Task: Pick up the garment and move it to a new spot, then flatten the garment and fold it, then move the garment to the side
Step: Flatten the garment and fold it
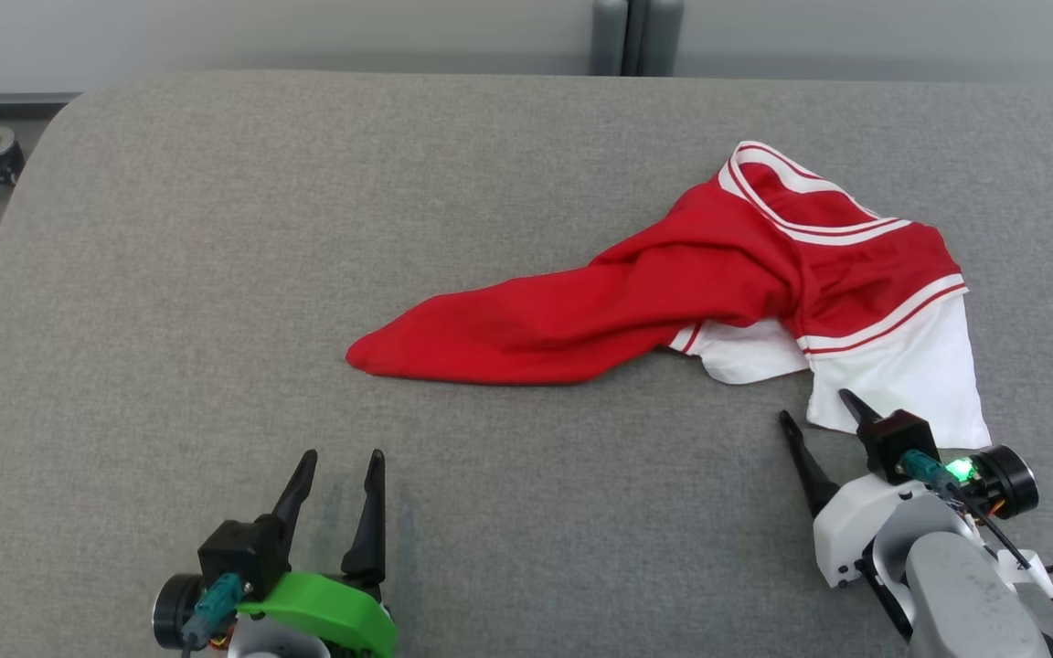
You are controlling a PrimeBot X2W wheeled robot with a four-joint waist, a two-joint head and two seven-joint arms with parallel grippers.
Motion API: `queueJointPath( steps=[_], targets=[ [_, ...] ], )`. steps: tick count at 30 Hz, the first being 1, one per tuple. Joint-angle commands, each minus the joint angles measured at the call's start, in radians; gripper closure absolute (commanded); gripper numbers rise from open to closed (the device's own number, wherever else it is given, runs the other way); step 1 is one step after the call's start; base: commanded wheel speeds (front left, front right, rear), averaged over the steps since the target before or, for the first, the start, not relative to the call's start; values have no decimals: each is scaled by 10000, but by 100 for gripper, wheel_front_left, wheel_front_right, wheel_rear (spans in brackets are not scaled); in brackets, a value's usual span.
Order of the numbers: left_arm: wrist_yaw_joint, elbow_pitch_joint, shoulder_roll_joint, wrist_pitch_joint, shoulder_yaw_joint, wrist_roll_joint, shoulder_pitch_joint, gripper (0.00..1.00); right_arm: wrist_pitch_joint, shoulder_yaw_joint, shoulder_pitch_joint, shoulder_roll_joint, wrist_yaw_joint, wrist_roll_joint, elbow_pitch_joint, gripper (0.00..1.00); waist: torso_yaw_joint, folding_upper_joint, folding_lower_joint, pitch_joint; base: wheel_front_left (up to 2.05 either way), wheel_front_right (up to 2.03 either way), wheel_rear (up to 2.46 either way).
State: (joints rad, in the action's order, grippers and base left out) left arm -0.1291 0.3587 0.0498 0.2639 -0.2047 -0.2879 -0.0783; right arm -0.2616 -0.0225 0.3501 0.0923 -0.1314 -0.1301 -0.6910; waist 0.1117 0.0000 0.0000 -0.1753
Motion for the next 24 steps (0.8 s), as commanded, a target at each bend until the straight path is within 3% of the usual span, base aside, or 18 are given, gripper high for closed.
queueJointPath(
  steps=[1, 2, 5, 12, 17, 21, 24],
  targets=[
    [-30, -2, 28, 0, -26, 41, -195, 0, -43, 180, 179, 0, 17, -209, -230, 59, 24, 0, 0, -72, 0, 0, 0],
    [-30, 18, 28, 0, -35, 34, -201, 0, -39, 275, 246, -3, 17, -363, -393, 100, 32, 0, 0, -81, 0, 0, 0],
    [-30, 50, 29, 0, -71, 25, -217, 0, -20, 831, 542, 4, 18, -746, -568, 100, 86, 0, 0, -58, 0, 0, 0],
    [-29, 56, 28, 0, 122, 98, 102, 0, -33, 1340, 1610, 703, 17, -1004, 1312, 100, -41, 0, 0, 419, 0, 0, 0],
    [-29, 26, 28, 0, 86, 58, 315, 0, -30, 394, 3743, 1642, 17, -1121, 2237, 100, -142, 0, 0, 871, 0, 0, 0],
    [-29, 50, 29, -1, -95, -22, 294, 0, 150, -908, 6178, 2162, 18, -1135, 2098, 100, -53, 0, 0, 1059, 0, 0, 0],
    [-29, 79, 29, -1, -263, -44, 227, 0, 292, -1905, 7704, 2212, 17, -1159, 1649, 100, 94, 0, 0, 1095, 0, 0, 0]
  ],
)
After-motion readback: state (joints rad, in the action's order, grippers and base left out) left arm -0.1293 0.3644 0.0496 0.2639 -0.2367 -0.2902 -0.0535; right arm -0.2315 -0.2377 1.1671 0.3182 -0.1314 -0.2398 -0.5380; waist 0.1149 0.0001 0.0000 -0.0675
